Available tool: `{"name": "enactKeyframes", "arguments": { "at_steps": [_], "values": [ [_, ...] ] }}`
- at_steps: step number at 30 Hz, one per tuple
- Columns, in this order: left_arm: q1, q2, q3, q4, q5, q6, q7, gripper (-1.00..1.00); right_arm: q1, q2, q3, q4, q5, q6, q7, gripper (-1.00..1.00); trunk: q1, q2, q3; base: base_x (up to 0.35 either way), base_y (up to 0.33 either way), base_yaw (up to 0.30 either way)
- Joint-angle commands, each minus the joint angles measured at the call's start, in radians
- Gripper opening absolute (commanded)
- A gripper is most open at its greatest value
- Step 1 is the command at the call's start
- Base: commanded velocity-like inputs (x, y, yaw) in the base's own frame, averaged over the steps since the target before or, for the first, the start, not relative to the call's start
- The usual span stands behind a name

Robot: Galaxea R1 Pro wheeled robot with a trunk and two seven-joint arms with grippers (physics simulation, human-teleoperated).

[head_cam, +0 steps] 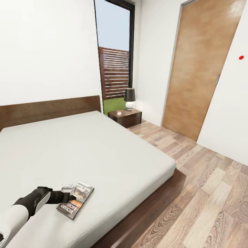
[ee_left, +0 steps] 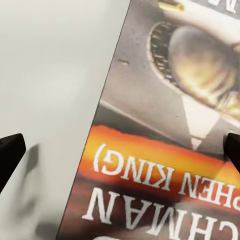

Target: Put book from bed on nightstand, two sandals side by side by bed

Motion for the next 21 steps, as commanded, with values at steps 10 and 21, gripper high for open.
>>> {"name": "enactKeyframes", "arguments": {
  "at_steps": [10,21],
  "values": [
    [0.001,0.001,-0.01,0.0,-0.007,0.003,-0.001,1.0,-0.001,0.001,-0.008,0.001,0.01,-0.01,0.009,1.0,0.0,0.0,-0.001,0.0,0.0,0.0],
    [0.001,0.001,-0.01,0.0,-0.007,0.003,-0.001,1.0,-0.001,0.001,-0.008,0.001,0.01,-0.01,0.009,1.0,0.0,0.0,-0.001,0.0,0.0,0.0]
  ]
}}
